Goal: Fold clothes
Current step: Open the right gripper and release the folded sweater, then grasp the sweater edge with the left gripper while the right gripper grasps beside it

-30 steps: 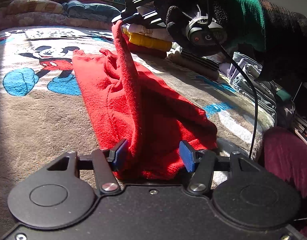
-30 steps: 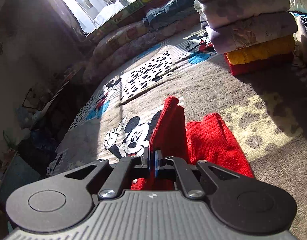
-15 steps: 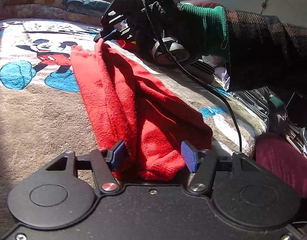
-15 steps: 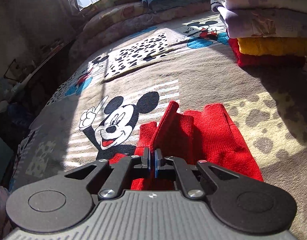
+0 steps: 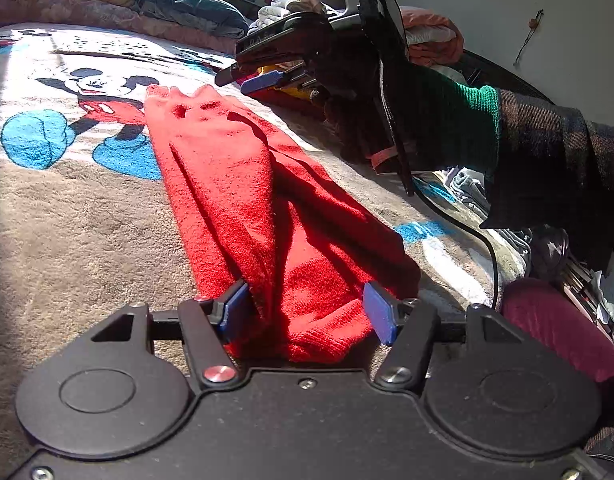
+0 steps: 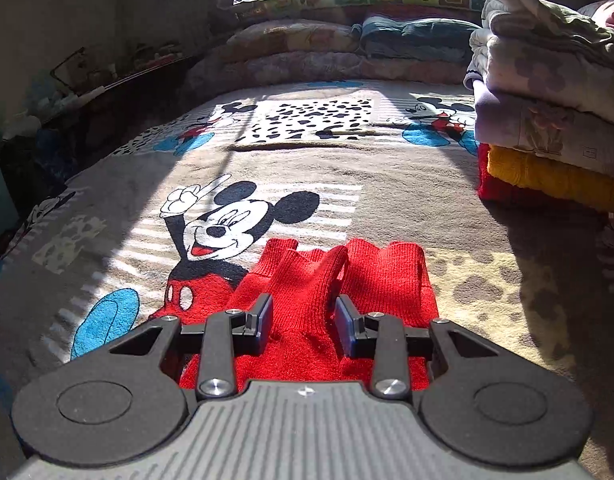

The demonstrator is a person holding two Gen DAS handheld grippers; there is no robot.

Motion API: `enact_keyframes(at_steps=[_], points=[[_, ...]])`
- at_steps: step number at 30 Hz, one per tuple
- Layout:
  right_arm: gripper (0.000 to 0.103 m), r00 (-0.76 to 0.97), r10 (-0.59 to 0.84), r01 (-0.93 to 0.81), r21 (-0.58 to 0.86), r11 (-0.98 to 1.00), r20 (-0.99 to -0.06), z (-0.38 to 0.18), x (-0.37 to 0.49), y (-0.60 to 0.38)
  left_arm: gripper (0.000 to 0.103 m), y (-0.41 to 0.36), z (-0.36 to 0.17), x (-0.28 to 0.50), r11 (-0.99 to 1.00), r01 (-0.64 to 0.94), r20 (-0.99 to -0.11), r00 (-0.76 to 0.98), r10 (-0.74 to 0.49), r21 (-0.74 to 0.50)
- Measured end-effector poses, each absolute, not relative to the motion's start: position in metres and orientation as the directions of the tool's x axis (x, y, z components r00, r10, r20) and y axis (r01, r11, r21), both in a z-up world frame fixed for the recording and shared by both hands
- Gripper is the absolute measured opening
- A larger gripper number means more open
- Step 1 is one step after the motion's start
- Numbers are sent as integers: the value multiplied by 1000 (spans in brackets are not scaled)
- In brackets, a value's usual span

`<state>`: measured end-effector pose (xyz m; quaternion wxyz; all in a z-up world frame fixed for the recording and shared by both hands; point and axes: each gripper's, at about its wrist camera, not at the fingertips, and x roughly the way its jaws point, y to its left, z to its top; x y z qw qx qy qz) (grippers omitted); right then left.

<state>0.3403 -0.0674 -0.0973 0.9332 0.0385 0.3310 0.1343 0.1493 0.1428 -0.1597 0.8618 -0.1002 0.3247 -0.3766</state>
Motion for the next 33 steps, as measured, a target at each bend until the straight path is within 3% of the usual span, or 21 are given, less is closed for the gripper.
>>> enact_keyframes(at_steps=[6,9,16,19,21,24,33], points=[[36,735,330,-330,113,937,-592,-101,306,-70,64,149,-154,146,699,580,-490,504,-712,-418],[36,739,342,-354,97,930,-581,-97,289,-76,64,152,-145,136,719,599,-504,527,-685,-351],[36,749,375,-334,177,926,-547,-94,243,-105,64,153,-120,132,741,607,-315,671,-671,-285],[36,759,374,-298,227,927,-532,-102,218,-123,64,134,-128,147,755,600,-369,660,-654,-264],[36,767,364,-289,223,931,-528,-110,200,-132,64,118,-141,158,775,583,-489,617,-617,-242],[36,755,344,-306,164,938,-559,-124,177,-136,66,98,-153,154,807,582,-574,628,-526,-103],[36,786,324,-345,62,937,-526,-140,106,-164,68,124,-150,119,850,525,-547,700,-459,-41]])
